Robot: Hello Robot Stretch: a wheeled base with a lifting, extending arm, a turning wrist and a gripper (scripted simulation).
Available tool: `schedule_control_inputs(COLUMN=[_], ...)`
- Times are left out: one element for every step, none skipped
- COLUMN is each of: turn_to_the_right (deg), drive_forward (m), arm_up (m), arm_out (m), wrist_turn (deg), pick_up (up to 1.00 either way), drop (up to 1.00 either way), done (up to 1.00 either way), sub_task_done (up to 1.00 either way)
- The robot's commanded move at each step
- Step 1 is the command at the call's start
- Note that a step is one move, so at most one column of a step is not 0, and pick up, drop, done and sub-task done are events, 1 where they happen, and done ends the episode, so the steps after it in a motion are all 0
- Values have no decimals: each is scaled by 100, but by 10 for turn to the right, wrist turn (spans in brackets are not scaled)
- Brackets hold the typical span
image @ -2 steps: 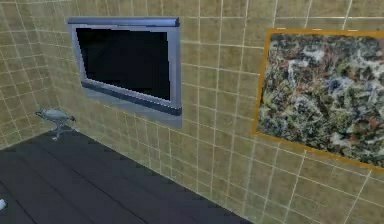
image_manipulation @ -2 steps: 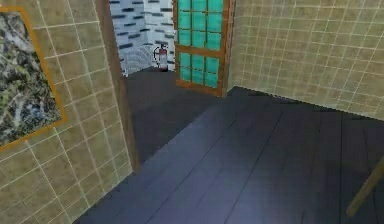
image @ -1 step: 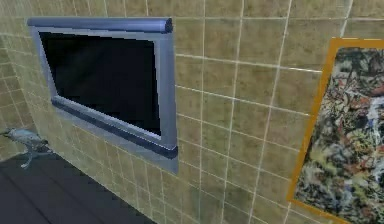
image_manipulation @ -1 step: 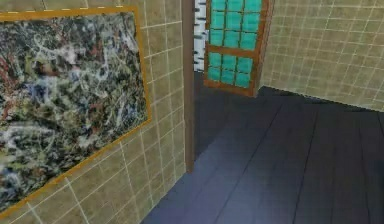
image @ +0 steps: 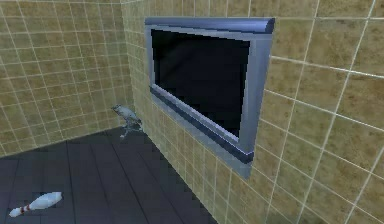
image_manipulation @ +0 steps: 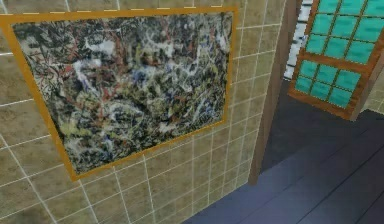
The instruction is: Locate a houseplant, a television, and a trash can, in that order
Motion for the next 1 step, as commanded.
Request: schedule_control_inputs(turn_to_the_right=[0], drive_forward=[0], arm_up=[0], arm_out=[0], wrist_turn=[0], pick_up=[0], drop=[0], done=[0], sub_task_done=[100])
